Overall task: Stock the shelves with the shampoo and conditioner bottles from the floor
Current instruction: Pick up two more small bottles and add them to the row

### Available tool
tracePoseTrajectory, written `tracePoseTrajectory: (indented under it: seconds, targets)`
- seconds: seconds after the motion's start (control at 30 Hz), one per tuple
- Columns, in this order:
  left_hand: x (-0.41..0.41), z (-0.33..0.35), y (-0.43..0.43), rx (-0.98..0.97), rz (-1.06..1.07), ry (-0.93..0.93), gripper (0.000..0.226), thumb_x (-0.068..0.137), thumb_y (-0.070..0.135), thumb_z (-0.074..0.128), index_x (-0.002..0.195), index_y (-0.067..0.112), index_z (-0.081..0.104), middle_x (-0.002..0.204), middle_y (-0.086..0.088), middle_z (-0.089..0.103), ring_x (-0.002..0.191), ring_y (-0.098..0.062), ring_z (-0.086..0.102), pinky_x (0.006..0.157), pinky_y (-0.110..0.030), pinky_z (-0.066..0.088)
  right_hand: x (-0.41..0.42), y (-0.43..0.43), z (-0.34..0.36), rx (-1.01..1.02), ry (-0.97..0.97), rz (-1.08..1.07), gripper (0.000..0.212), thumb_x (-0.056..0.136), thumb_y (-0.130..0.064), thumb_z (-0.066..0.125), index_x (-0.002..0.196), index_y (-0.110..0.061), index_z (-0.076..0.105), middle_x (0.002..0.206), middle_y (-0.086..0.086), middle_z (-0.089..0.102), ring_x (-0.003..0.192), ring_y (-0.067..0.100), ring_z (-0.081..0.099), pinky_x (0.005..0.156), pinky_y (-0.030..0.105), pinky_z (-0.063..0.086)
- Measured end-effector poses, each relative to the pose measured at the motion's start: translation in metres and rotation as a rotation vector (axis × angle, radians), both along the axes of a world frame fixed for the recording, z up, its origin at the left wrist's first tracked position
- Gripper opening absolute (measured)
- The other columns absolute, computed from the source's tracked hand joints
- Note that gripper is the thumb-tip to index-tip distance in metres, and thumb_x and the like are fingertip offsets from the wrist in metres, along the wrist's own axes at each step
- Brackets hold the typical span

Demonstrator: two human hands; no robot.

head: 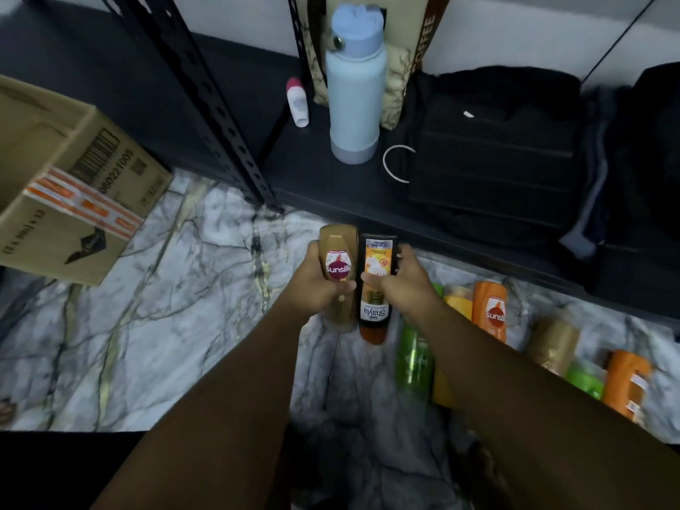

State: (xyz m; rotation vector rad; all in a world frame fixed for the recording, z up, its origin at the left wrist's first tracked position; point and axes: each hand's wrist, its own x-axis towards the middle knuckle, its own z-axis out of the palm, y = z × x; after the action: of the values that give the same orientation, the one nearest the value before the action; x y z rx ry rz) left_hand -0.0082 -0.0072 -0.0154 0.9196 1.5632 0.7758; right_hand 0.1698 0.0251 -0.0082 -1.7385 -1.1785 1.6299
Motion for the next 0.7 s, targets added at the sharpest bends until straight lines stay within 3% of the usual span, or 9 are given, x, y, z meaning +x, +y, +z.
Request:
tracePoseTrajectory:
  seconds: [0.07,0.13,0.17,0.23,0.3,0.43,0.6,0.7]
  targets:
    - [0.002,0.012,0.002,0.081,-0.032,-0.040,0.079,0.075,-0.014,0.077,0.137,0.022,0.045,0.115,-0.013,0.069,0.096,-0.023,0.070,0.083,-0.044,0.060,0.003,-0.001,0.014,0.048,0.035,0.019,0.053,0.078,-0.007,0.082,0.115,-0.030,0.052,0.104,-0.010,0.070,0.097,0.010,0.067,0.086,0.034,0.054]
    - [0.003,0.022,-0.001,0.104,-0.040,-0.035,0.073,0.078,-0.018,0.074,0.136,0.019,0.051,0.113,0.005,0.071,0.106,-0.014,0.069,0.095,-0.039,0.057,0.008,-0.004,0.026,0.101,0.065,0.065,0.057,0.078,0.001,0.078,0.117,-0.032,0.052,0.106,-0.011,0.070,0.098,0.005,0.065,0.083,0.026,0.052]
    - [0.003,0.025,-0.004,0.097,-0.044,-0.024,0.066,0.079,-0.016,0.075,0.133,0.016,0.053,0.108,0.010,0.071,0.106,-0.013,0.068,0.096,-0.037,0.056,0.011,-0.007,0.030,0.128,0.075,0.090,0.056,0.079,0.003,0.076,0.117,-0.031,0.053,0.106,-0.010,0.069,0.096,0.002,0.064,0.078,0.020,0.052]
    - [0.003,0.033,-0.010,0.081,-0.071,-0.008,0.055,0.082,-0.014,0.074,0.126,0.014,0.056,0.103,0.004,0.071,0.099,-0.014,0.069,0.083,-0.030,0.059,0.017,-0.013,0.036,0.175,0.074,0.126,0.052,0.080,0.007,0.074,0.116,-0.026,0.056,0.103,-0.008,0.070,0.093,0.003,0.065,0.071,0.012,0.050]
    - [0.003,0.038,-0.016,0.077,-0.085,0.031,0.049,0.083,-0.011,0.075,0.122,0.012,0.055,0.100,0.000,0.070,0.091,-0.012,0.067,0.074,-0.024,0.056,0.021,-0.019,0.038,0.206,0.072,0.135,0.050,0.079,0.006,0.075,0.114,-0.024,0.058,0.103,-0.006,0.071,0.096,0.006,0.067,0.073,0.016,0.051]
    - [0.009,0.046,-0.022,0.075,-0.091,0.096,0.048,0.082,-0.001,0.080,0.119,0.015,0.054,0.107,-0.005,0.071,0.101,-0.022,0.069,0.091,-0.039,0.055,0.025,-0.027,0.038,0.252,0.033,0.130,0.047,0.077,0.002,0.078,0.109,-0.026,0.060,0.101,-0.008,0.071,0.098,0.008,0.067,0.076,0.020,0.050]
    - [0.017,0.053,-0.031,0.102,-0.018,0.149,0.046,0.080,-0.006,0.080,0.117,0.008,0.058,0.104,-0.003,0.069,0.095,-0.017,0.066,0.080,-0.027,0.055,0.028,-0.039,0.032,0.306,-0.077,0.189,0.047,0.078,-0.008,0.085,0.118,-0.022,0.066,0.107,-0.011,0.069,0.101,0.008,0.064,0.077,0.005,0.044]
    - [0.013,0.052,-0.036,0.112,-0.040,0.221,0.045,0.077,-0.002,0.084,0.112,0.016,0.061,0.103,-0.001,0.071,0.093,-0.015,0.067,0.082,-0.031,0.055,0.027,-0.047,0.026,0.378,-0.114,0.155,0.051,0.077,-0.013,0.087,0.122,-0.020,0.067,0.113,-0.006,0.072,0.108,0.013,0.066,0.092,0.022,0.050]
